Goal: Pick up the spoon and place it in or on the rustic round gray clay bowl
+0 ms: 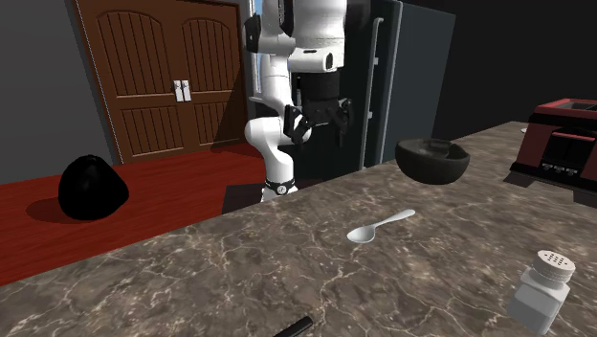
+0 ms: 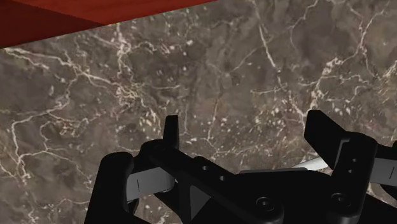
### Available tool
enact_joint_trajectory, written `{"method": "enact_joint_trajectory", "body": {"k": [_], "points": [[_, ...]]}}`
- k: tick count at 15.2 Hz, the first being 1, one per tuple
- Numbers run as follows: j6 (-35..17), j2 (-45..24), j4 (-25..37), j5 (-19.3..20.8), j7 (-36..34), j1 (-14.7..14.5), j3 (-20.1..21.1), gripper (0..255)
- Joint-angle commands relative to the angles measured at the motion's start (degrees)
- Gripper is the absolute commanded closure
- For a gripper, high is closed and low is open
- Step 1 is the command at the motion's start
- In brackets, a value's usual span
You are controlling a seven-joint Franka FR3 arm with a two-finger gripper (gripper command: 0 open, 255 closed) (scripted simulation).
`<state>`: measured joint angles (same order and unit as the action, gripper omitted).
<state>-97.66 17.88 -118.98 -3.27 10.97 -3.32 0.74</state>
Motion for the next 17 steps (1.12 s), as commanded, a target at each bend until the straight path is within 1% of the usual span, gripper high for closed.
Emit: {"method": "enact_joint_trajectory", "body": {"k": [1, 6, 11, 12, 17], "points": [[-0.8, -4.9, 3.2, 0.5, 0.6, -0.4, 0.4, 0], [-0.9, -17.4, 13.1, 2.1, 2.1, -1.1, 1.3, 0], [0.7, -30.3, 25.3, 4.1, 3.4, -2.1, 2.1, 0], [0.8, -30.7, 25.7, 4.2, 3.5, -2.2, 2.1, 0], [-3.1, -30.4, 21.5, 4.2, 3.5, -2.1, 2.1, 0]]}}
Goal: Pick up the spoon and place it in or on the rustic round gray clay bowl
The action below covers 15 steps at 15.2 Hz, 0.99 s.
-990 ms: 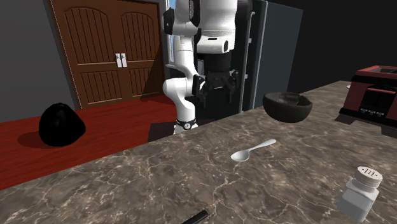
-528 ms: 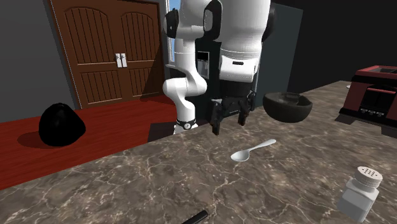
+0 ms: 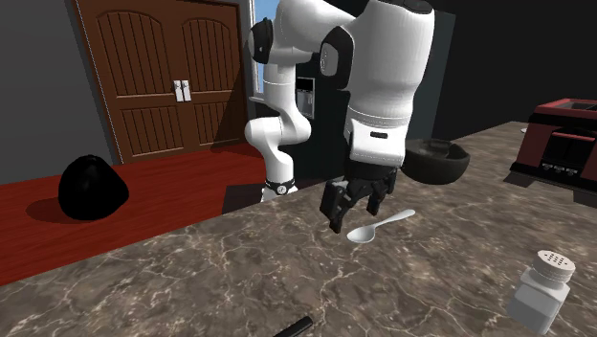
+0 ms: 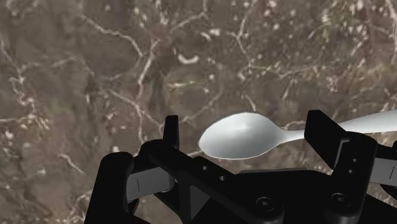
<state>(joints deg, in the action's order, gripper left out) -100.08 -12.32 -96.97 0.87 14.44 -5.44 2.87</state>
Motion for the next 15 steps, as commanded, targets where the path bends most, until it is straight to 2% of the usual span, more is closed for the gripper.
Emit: {"method": "enact_joint_trajectory", "body": {"k": [1, 2, 10, 11, 15], "points": [[-1.5, -0.1, -1.3, 0.0, 0.0, 0.0, 0.0, 0], [-2.7, -0.2, -2.5, 0.0, 0.0, 0.0, 0.0, 0], [-2.7, -0.1, -2.5, 0.0, 0.0, 0.0, 0.0, 0], [-2.7, -0.1, -2.5, 0.0, 0.0, 0.0, 0.0, 255], [-2.7, -0.1, -2.5, 0.0, 0.0, 0.0, 0.0, 255]]}}
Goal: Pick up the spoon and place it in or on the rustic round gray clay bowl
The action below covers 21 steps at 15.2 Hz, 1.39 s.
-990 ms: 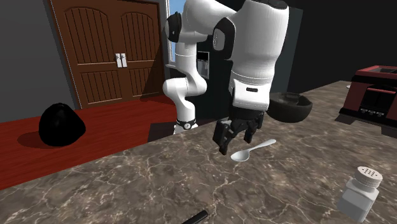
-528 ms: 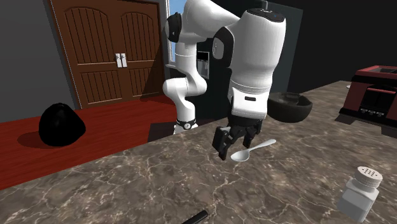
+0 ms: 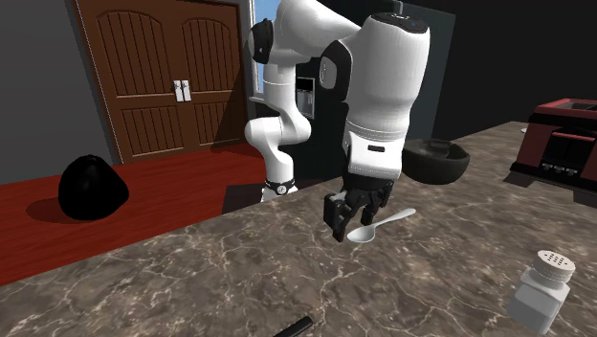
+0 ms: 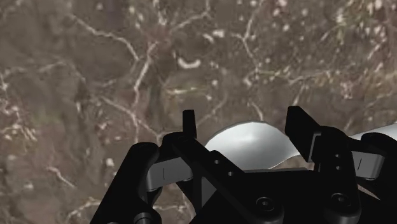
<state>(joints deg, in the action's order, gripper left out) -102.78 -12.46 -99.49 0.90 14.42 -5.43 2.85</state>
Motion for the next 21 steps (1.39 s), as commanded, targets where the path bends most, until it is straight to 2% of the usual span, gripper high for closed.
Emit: {"method": "enact_joint_trajectory", "body": {"k": [1, 5, 21], "points": [[0.0, 0.0, 0.0, 0.0, 0.0, 0.0, 0.0, 255], [0.0, 0.0, 0.0, 0.0, 0.0, 0.0, 0.0, 255], [12.0, 1.1, 10.9, -0.1, 0.1, 0.0, 0.0, 255]]}}
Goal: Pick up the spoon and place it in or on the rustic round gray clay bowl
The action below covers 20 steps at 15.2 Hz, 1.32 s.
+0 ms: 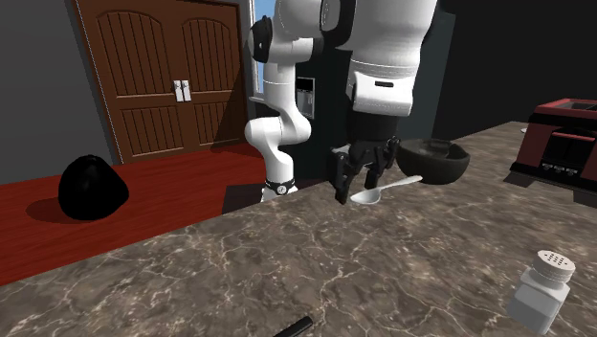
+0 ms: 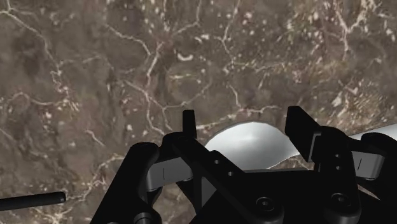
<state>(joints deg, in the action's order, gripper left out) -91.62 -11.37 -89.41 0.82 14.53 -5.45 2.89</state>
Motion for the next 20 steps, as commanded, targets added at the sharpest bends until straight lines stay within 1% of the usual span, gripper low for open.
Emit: {"method": "enact_joint_trajectory", "body": {"k": [1, 9, 17, 20], "points": [[1.6, -0.1, 1.6, 0.0, 0.0, 0.0, 0.0, 255], [8.2, -1.0, 9.2, 0.0, 0.0, -0.1, 0.0, 255], [15.0, -3.1, 18.1, 0.2, 0.0, -0.2, 0.1, 255], [13.5, 1.3, 12.2, -0.4, -3.3, -2.1, 1.3, 255]]}}
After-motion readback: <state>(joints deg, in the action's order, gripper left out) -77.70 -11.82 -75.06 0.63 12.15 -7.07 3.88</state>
